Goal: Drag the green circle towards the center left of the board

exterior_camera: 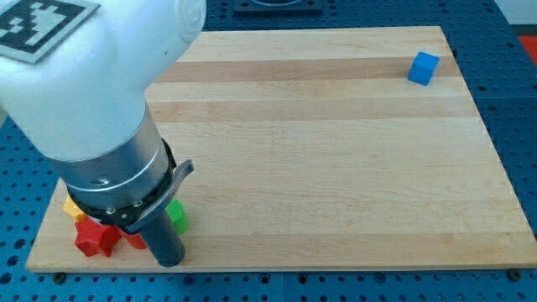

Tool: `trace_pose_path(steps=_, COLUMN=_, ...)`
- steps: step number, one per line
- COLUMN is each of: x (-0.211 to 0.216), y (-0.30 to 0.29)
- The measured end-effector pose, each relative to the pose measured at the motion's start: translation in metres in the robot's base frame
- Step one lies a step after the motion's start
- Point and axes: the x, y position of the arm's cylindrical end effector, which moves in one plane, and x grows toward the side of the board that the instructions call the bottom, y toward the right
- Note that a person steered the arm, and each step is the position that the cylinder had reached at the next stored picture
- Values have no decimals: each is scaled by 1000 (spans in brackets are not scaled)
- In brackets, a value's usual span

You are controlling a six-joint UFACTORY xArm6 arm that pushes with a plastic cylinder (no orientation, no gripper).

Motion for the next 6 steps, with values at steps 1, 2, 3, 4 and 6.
trace_pose_path(steps=1, x=-7, y=0)
trace_pose_path(steps=2, x=-63, y=0)
trace_pose_path(steps=3, x=-131, y=-3)
trace_pose_path(steps=4, x=-189, y=-12)
trace_pose_path(steps=6, x=-263, y=-15)
